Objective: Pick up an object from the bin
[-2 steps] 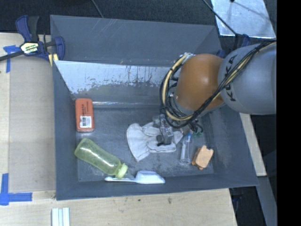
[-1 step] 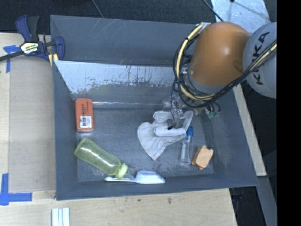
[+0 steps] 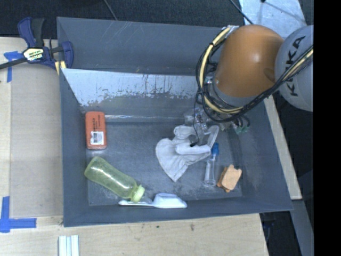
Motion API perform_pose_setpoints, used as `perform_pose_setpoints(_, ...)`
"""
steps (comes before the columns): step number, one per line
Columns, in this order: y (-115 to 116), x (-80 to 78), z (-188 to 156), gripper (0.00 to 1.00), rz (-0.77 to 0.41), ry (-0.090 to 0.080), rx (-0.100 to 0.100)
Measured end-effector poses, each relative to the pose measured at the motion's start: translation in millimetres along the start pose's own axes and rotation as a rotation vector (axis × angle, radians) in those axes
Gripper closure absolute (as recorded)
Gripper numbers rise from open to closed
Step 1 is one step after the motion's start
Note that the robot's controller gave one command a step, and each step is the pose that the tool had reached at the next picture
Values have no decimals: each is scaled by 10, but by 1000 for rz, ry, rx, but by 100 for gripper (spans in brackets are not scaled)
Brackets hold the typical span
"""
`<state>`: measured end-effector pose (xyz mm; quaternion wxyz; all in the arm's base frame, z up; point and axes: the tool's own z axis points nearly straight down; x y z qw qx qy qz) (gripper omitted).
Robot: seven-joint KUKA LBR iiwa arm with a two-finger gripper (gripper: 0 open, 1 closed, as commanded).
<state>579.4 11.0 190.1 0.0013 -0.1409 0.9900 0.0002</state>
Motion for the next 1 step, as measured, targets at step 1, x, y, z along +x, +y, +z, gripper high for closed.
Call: perform_pose_setpoints(1, 12, -54, -406, 100, -1, 3, 0)
